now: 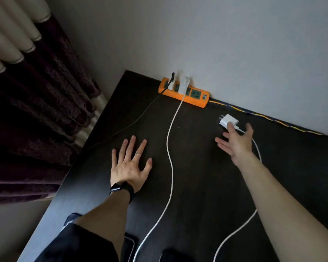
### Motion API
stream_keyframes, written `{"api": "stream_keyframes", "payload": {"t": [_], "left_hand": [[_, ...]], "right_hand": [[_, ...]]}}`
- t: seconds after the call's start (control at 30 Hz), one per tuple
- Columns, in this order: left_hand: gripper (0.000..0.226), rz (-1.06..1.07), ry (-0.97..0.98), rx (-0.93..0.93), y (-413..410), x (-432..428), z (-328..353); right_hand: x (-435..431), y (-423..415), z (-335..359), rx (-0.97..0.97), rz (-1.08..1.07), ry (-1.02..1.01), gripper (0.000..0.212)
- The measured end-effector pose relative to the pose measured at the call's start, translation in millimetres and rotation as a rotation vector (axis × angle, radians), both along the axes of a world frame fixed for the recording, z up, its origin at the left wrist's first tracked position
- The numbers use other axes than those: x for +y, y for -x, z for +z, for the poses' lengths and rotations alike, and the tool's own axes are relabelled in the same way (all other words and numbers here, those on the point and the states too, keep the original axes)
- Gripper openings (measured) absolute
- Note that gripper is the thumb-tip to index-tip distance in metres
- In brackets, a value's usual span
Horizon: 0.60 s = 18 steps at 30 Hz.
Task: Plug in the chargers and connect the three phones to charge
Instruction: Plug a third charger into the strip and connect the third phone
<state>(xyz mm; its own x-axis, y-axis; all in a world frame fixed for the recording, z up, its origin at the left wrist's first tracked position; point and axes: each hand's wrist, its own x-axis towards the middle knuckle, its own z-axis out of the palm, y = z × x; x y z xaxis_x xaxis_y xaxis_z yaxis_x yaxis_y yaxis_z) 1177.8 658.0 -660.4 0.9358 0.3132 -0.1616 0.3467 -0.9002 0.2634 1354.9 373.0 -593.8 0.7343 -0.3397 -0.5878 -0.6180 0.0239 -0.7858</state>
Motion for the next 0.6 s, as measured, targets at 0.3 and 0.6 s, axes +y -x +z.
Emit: {"api": "stream_keyframes", "payload": {"t": [0.3, 0.6], "left_hand": [[0.067, 0.007, 0.027, -0.012, -4, -3, 2], [0.067, 0.018, 0.035, 0.001, 2, -2, 1]], "right_hand": [[19, -47, -12, 0.025, -0.044, 0.358, 0.047], [51, -39, -22, -0.23, 0.077, 0.353, 0.048]]}}
